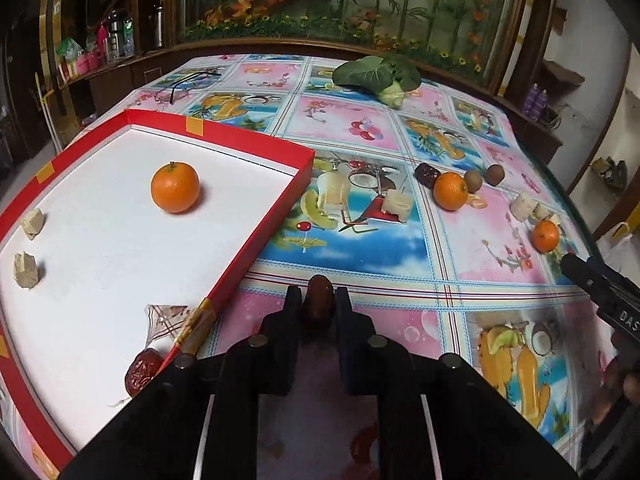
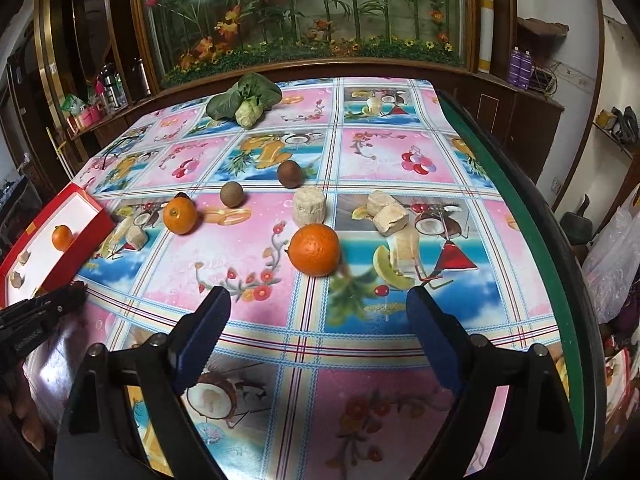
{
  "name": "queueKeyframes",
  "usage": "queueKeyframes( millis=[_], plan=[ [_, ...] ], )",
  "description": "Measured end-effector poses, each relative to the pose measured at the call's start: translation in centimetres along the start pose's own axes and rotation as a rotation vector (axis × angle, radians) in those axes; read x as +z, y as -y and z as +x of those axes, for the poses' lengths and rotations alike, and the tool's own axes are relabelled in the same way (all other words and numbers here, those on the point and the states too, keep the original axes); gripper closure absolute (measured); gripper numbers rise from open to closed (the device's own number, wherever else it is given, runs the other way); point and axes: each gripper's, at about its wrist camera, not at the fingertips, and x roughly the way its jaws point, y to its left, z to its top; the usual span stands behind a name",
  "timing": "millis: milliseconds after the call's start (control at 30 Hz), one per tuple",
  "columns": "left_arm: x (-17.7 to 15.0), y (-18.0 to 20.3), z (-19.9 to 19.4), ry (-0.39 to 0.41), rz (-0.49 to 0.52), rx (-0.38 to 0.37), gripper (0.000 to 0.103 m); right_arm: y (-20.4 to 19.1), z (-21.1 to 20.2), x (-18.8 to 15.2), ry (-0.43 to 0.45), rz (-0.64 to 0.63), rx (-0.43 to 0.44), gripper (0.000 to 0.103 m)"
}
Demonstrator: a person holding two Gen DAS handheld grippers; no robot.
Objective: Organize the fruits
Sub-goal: 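Grasp a red date with the left gripper while the right gripper grasps a mandarin orange, then carry the orange and date into the red tray while both grippers open to release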
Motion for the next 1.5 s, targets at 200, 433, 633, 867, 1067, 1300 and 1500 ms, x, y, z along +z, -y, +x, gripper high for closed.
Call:
queueKeyframes(
  millis=[200,433,633,867,1067,1300,1500],
  plan=[
    [-0.1,0.1,-0.1,-0.001,0.008,-0.044,0.089,-0.2,0.0,0.1,-0.005,-0.004,-0.003,0.014],
    [-0.3,0.6,-0.1,-0.005,0.037,-0.053,0.089,0.3,1.0,0.2,-0.046,0.025,0.009,0.025],
    [-0.3,0.6,-0.1,-0.005,0.038,-0.053,0.089,0.1,2.7,1.4,-0.055,0.031,-0.017,0.025],
    [-0.3,0.6,-0.1,-0.005,0.036,-0.056,0.089,-0.2,4.1,2.1,-0.097,0.038,-0.044,0.069],
    [-0.4,0.9,-0.1,-0.004,0.05,-0.056,0.089,-0.3,1.9,0.7,-0.079,0.044,-0.032,0.069],
    [-0.9,2.3,-0.9,0.0,0.113,-0.021,0.089,-1.2,-1.0,-1.2,-0.067,0.031,-0.007,0.069],
    [-1.4,2.8,-2.2,0.009,0.125,-0.022,0.089,-2.2,-2.5,-2.6,-0.067,0.013,0.02,0.069]
  ],
)
